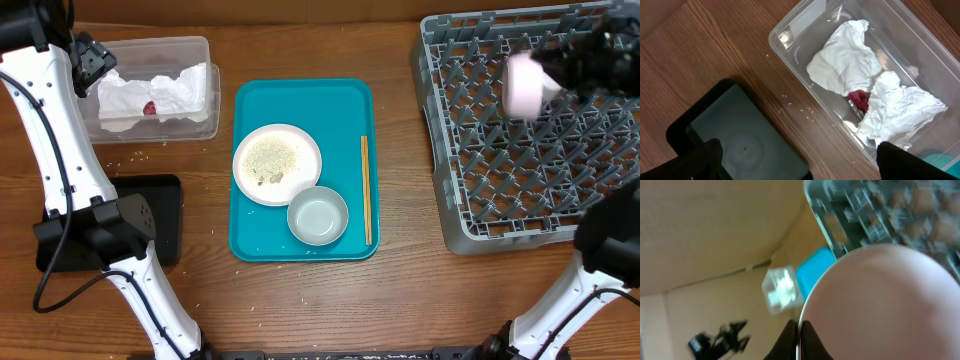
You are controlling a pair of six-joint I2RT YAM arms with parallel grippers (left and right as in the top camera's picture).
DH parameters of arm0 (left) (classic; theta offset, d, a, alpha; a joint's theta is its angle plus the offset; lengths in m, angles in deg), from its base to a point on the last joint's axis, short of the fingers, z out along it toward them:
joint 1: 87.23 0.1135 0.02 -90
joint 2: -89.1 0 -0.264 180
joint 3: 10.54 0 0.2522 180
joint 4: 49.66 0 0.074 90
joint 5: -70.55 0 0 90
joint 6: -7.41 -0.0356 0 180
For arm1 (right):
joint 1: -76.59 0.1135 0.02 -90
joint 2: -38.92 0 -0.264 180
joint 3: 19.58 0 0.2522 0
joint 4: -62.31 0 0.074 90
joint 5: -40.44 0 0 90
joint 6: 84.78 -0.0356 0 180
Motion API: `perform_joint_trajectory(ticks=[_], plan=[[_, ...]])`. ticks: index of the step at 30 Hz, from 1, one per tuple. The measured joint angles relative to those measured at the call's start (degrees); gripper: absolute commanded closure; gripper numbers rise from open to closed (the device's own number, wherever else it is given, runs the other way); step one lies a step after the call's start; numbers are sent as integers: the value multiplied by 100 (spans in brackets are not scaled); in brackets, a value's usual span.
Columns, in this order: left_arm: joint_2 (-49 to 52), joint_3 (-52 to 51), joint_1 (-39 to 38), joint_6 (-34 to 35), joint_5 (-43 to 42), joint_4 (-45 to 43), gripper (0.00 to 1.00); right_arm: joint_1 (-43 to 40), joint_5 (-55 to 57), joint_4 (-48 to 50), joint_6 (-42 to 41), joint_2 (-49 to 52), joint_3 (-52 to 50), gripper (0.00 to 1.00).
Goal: Sort waste into correct bins and load items into the dishwasher
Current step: 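Grasp the pink bowl rim and place it in the dish rack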
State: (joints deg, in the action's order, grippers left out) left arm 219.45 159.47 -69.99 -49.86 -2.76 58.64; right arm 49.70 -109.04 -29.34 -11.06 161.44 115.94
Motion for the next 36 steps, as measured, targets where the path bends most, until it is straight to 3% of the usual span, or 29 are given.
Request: perform_joint_trajectory(ticks=[5,10,18,26,36], plan=[[0,0,0,0,0,0,0,-407,-153,-719,909,0,-72,96],[0,0,0,0,0,-2,0,-448,-503,-20,1228,0,-468,96],[0,0,0,0,0,0,0,-424,-1338,1679,599,4,-1471,96],[0,0,0,0,0,-2,0,-424,-2000,1873,308,79,-1965,96],[0,0,0,0,0,2,0,-518,-1320,2085,-114,76,-1987,92]])
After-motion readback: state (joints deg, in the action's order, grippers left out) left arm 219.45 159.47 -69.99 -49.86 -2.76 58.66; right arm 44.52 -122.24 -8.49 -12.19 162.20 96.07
